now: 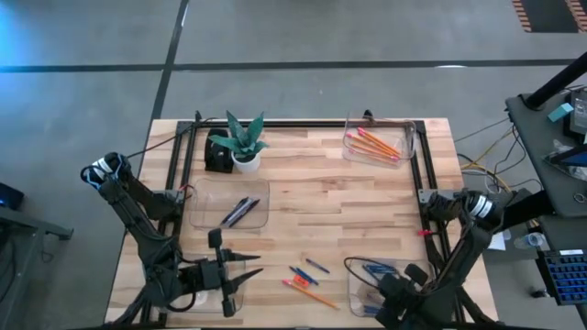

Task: Sort crayons/erasers/pens/pencils in bins
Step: Put the blue crayon into the bottom right transparent bin

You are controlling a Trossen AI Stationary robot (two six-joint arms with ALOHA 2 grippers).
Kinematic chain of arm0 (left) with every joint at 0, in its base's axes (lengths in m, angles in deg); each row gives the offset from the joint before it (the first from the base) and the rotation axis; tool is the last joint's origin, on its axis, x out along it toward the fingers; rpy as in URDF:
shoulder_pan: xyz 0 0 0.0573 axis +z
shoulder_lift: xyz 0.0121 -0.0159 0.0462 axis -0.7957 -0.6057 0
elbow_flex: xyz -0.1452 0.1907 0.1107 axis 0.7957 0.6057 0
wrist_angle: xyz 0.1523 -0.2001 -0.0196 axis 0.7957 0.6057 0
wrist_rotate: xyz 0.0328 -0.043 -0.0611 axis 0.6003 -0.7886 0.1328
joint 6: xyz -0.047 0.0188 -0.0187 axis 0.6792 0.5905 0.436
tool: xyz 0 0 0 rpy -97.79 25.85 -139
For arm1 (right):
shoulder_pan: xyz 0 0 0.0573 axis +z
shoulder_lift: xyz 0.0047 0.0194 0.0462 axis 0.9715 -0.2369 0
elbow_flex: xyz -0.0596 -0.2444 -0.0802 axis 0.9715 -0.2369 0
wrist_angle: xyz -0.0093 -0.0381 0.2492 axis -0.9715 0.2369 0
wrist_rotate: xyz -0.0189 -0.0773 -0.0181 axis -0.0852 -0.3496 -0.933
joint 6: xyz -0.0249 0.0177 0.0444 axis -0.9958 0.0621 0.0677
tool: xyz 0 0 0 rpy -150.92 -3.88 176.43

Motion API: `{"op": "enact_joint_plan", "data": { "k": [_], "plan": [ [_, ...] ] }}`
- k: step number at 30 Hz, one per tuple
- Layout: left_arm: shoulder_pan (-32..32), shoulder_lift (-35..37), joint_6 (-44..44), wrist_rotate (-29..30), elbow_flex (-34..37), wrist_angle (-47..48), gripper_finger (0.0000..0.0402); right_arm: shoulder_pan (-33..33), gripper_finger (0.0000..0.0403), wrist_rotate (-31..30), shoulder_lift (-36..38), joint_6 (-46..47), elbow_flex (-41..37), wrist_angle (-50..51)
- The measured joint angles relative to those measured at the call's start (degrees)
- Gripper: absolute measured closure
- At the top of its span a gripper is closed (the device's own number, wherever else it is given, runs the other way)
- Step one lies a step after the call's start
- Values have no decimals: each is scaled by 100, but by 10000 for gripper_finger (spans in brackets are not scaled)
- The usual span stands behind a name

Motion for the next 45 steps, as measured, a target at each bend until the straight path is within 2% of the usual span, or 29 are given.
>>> {"op": "enact_joint_plan", "data": {
  "k": [5, 7, 10, 17, 20, 22, 28, 34, 40, 45],
  "plan": [
    [17, 3, 0, 0, 0, -74, 295, -59, 267, -24, 548, 229, 223, 325],
    [17, 3, 0, 0, 0, -75, 295, -71, 267, -279, 734, 200, 290, 419],
    [17, 6, 0, 0, 0, -74, 295, -120, 266, -1120, 1001, -126, 316, 426],
    [17, 6, 0, 0, 0, -75, 295, -466, 266, -3673, 1253, -1321, 316, 281],
    [17, 6, 0, 0, 0, -76, 295, -784, 266, -4098, 1246, -1872, 316, 15],
    [17, 6, 0, 0, 0, -78, 295, -1084, 266, -4022, 1212, -2156, 316, -238],
    [17, 8, 0, 0, 0, -103, 295, -2067, 266, -2727, 958, -3004, 316, -915],
    [17, 8, 0, 0, 0, -98, 295, -2842, 266, -1499, 653, -3170, 316, -1244],
    [17, 10, 0, 0, 0, -89, 295, -3137, 266, -677, 214, -3758, 316, -1988],
    [17, 10, 0, 0, 0, -80, 295, -3163, 266, -417, -70, -4041, 316, -2414]
  ]
}}
